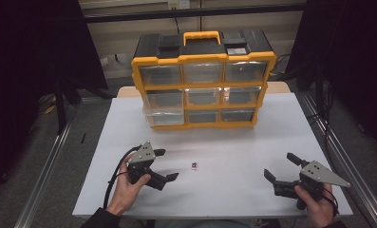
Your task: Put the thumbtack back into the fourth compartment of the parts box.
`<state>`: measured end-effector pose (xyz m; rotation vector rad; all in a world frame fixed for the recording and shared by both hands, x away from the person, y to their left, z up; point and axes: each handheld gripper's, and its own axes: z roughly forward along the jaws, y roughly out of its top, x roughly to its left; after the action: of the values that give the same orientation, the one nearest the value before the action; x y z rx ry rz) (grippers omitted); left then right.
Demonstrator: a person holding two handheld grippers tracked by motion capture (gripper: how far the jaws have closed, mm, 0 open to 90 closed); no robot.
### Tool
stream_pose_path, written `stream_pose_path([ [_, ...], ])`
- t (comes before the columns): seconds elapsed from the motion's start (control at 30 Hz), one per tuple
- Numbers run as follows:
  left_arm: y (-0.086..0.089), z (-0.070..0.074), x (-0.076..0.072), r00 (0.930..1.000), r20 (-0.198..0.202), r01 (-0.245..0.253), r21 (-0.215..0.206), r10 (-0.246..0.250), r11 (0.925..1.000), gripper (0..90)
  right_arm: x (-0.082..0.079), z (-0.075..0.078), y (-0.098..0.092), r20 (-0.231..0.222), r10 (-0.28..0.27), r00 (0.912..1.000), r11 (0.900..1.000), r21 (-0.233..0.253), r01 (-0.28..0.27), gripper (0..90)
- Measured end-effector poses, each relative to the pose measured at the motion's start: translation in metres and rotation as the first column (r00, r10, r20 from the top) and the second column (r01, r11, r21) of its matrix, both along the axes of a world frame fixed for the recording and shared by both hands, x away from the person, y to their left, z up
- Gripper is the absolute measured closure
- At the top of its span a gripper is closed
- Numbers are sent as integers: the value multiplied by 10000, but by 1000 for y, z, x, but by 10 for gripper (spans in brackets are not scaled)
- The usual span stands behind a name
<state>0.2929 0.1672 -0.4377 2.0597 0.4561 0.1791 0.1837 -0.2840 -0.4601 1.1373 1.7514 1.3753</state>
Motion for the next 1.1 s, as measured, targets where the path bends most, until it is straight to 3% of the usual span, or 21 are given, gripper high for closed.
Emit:
stream_pose_path([
  [0.03, -2, -1, 1, 9999, -120, 103, -205, -106, 9997, 48, 0, 0, 0, 12, 13, 10000, 10000, -14, -13, 15],
  [0.23, -16, 0, 7, 9986, -202, 491, -105, -493, 9987, 50, 0, 0, 0, 21, -16, 10000, 10000, 6, 16, 15],
  [0.3, -21, -1, 10, 9965, -381, 758, 217, -750, 9969, 50, 0, 0, 0, 29, -5, 10000, 10000, -1, 5, 16],
  [0.37, -25, -2, 11, 9956, -486, 814, 219, -803, 9964, 50, 0, 0, 0, 20, 9, 10000, 10000, -26, -9, 15],
  [0.53, -37, 0, 16, 9899, -490, 1375, 1001, -1331, 9854, 49, 0, 0, 0, 14, 17, 10000, 10000, -6, -17, 16],
  [0.77, -53, 1, 22, 9733, -844, 2231, 1327, -2133, 9657, 44, 0, 0, 0, -29, 61, 10000, 10000, 48, -61, 15],
  [0.8, -54, 1, 23, 9739, -894, 2186, 1255, -2084, 9677, 44, 0, 0, 0, -75, 85, 9999, 10000, 6, -85, 15],
  [0.87, -55, 3, 26, 9734, -881, 2230, 1508, -2116, 9631, 45, 0, 0, 0, -9, 75, 10000, 10000, -10, -75, 15],
  [1.0, -56, 5, 29, 9808, -373, 1949, 1747, -1913, 9651, 50, 1, 0, 0, -47, 53, 10000, 10000, 30, -53, 15],
  [1.1, -57, 5, 32, 9773, -439, 2119, 1722, -2074, 9620, 47, 1, 0, 0, -13, 58, 10000, 10000, -15, -58, 15],
])
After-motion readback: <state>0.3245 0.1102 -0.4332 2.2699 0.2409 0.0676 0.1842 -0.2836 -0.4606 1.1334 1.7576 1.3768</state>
